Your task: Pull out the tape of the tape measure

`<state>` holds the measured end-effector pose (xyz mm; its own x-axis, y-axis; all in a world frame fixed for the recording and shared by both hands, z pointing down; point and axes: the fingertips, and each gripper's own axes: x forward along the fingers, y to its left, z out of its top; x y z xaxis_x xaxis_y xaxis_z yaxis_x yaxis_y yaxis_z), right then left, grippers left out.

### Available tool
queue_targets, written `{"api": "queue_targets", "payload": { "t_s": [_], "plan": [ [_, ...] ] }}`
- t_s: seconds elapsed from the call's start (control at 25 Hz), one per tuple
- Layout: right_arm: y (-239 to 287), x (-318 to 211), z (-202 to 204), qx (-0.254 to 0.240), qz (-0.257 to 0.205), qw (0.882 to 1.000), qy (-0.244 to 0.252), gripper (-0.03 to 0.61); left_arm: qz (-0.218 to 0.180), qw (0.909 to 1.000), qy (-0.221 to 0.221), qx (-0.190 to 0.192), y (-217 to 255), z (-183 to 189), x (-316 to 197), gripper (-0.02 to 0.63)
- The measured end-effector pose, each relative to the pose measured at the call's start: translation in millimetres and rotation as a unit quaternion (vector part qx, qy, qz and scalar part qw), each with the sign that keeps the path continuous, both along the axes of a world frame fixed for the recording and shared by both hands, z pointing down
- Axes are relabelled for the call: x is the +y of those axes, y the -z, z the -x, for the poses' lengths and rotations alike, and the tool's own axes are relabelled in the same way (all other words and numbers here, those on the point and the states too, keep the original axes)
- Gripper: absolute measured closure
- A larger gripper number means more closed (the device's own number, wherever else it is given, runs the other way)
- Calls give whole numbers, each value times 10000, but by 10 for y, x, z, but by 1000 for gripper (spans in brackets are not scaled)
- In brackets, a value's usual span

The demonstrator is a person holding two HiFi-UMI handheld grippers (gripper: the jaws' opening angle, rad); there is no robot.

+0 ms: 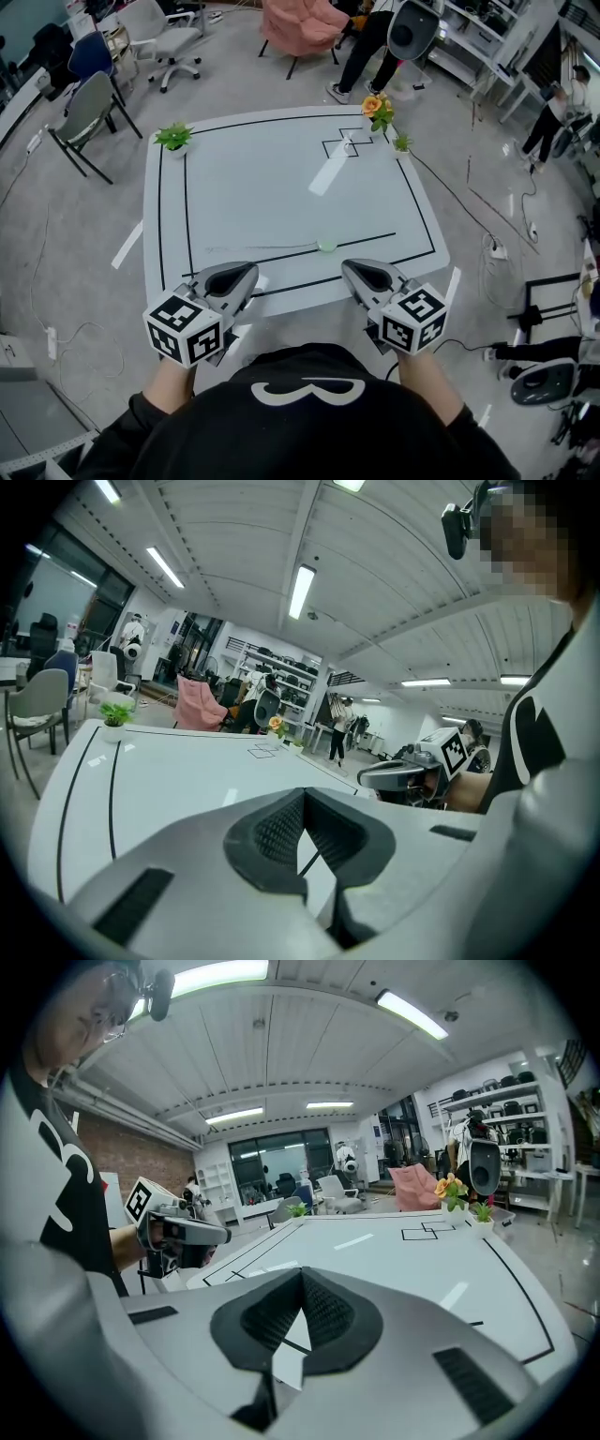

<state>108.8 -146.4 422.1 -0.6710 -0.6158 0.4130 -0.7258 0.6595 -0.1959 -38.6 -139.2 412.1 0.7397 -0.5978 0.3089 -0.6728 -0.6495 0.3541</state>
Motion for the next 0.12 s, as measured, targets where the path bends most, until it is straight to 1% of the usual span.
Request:
{"api": "queue_targets", "payload": {
  "t_s": [0.12],
  "plan": [
    [12, -64, -31, 51, -20, 10000, -35, 575, -39, 10000, -7, 24, 29, 3, -89, 606]
  ]
}}
